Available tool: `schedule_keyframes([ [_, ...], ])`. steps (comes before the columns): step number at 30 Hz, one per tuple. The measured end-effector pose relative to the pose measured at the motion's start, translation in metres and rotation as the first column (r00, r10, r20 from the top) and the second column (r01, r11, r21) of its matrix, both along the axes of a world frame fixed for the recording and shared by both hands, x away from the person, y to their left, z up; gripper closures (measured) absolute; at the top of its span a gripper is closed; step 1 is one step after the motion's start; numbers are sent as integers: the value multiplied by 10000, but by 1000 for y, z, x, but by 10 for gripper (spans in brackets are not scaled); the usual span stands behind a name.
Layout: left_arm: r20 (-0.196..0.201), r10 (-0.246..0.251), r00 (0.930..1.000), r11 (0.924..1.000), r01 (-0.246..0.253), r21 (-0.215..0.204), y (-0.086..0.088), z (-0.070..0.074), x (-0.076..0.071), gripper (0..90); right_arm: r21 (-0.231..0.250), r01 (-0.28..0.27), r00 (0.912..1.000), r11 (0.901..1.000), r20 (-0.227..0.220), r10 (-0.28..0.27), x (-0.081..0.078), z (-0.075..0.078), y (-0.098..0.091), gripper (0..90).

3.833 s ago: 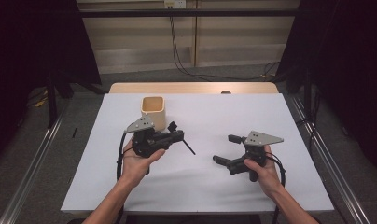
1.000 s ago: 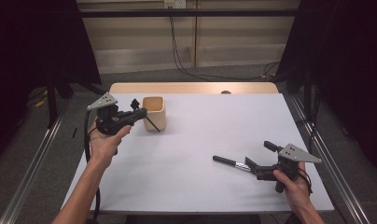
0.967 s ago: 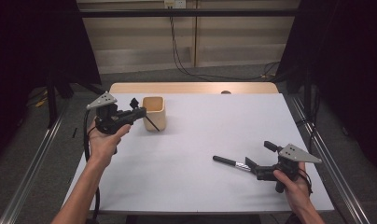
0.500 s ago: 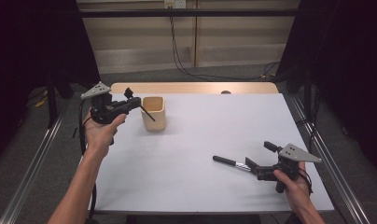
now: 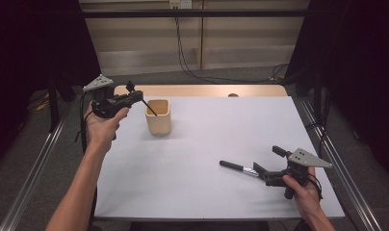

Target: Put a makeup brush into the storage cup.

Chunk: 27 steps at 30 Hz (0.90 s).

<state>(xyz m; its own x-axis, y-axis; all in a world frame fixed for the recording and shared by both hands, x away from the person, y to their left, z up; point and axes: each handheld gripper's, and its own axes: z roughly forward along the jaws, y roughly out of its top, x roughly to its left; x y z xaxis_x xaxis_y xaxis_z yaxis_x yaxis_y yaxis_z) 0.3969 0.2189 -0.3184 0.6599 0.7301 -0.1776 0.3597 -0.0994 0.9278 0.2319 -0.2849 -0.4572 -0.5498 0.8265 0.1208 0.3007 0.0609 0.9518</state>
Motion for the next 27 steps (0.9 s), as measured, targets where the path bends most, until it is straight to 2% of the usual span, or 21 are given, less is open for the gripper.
schedule_keyframes([
  [8, 29, 214, 9998, 9997, -214, 129, -2, 3, 10, 856, -22, -31, 10000, 10000, -5, 31, 0, 0, 0, 2],
  [14, -88, 352, 9993, 9991, -349, 258, -6, -2, 19, 856, 5, -28, 10000, 10000, -63, 28, 1, -1, 0, 2],
  [27, -184, 292, 9994, 9982, -282, 531, -12, -9, 22, 856, -38, -233, 9997, 9997, -97, 233, 0, -1, 2, 2],
])
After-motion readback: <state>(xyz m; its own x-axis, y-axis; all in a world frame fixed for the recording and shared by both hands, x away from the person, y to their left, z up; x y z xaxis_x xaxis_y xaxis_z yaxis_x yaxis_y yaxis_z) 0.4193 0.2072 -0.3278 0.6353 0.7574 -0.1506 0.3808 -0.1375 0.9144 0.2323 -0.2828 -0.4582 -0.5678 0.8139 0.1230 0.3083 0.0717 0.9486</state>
